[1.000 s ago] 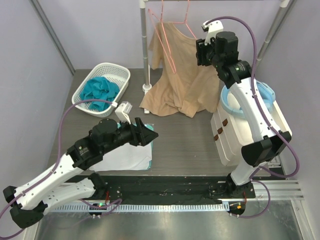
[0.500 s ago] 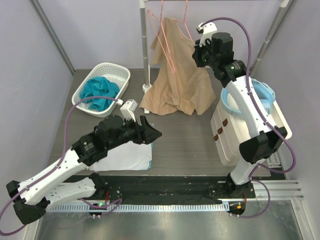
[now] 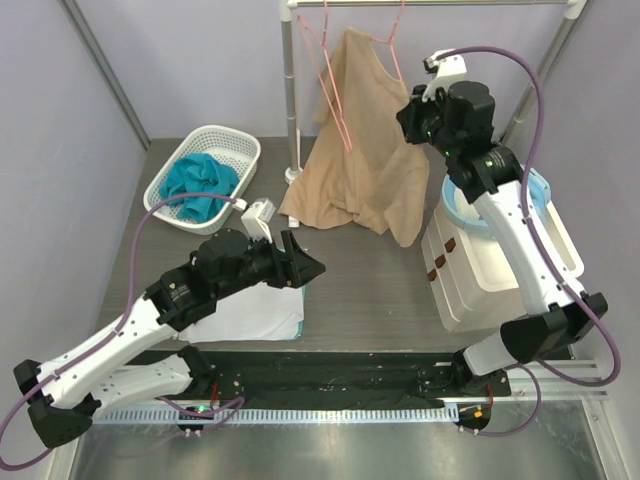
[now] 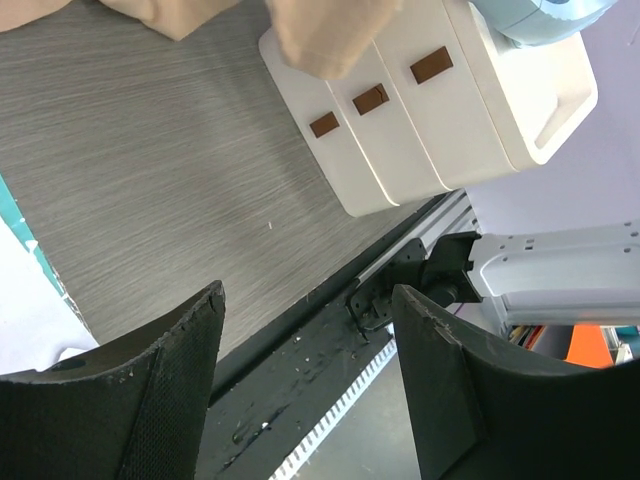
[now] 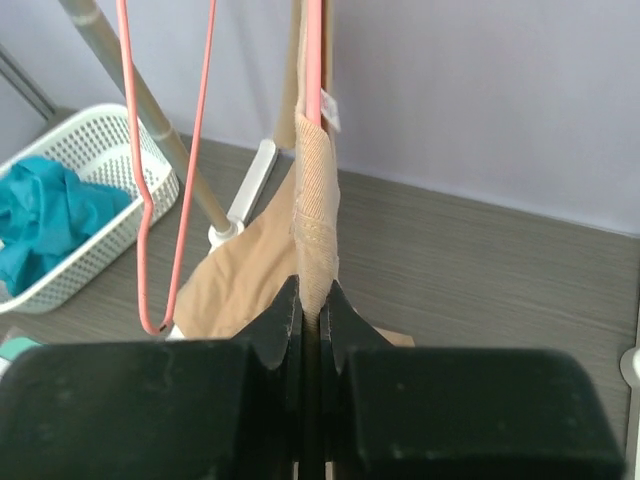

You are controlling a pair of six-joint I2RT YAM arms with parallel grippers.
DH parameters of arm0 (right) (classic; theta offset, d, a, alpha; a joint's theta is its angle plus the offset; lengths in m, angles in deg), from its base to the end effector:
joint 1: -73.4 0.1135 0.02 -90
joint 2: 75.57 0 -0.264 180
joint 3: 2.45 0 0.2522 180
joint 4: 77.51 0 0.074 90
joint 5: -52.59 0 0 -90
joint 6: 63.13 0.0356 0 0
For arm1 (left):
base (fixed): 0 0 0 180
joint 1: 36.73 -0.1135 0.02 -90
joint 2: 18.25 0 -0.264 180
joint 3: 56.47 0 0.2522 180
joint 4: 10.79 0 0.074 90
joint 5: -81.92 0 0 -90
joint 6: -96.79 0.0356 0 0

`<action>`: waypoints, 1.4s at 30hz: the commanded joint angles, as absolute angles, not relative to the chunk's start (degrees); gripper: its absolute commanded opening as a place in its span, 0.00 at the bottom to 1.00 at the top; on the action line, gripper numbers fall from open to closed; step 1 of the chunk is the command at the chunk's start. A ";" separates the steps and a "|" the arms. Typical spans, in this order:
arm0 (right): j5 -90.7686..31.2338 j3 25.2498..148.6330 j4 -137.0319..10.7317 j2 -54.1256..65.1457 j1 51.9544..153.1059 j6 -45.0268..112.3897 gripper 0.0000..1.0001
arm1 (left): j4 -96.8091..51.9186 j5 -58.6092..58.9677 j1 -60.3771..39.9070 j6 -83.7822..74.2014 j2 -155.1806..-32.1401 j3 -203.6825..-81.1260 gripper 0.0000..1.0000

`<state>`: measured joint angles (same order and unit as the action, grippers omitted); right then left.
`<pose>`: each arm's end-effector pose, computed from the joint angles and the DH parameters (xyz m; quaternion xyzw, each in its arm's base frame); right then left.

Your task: Remove the t-shirt from the hanger

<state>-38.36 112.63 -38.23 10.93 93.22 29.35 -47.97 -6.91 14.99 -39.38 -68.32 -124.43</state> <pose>0.3135 0.1124 0.4773 -0.1108 0.7619 0.1171 0.6273 0.1196 -0.1527 0.3572 0.0454 0.8143 -0.4418 0.3737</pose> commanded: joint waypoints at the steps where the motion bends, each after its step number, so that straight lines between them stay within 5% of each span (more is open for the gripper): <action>1: -40.22 111.50 -49.94 3.97 93.44 32.93 0.01 | -46.17 -7.03 15.21 -40.06 -68.79 -124.73 0.69; 12: -39.70 104.92 -45.39 -4.89 93.44 38.80 0.01 | -46.26 -7.47 15.21 -39.62 -68.79 -125.08 0.68; 25: -30.57 82.08 -37.99 -26.15 93.53 46.11 0.01 | -43.10 -5.89 15.12 -38.12 -76.34 -130.61 0.64; 33: -24.04 64.59 -36.07 -39.97 93.53 48.75 0.01 | -44.05 -11.94 15.30 -36.71 -85.13 -142.47 0.63; 42: -27.13 60.35 -32.99 -51.31 93.53 46.65 0.01 | -48.36 -22.92 18.11 -34.79 -101.91 -159.43 0.61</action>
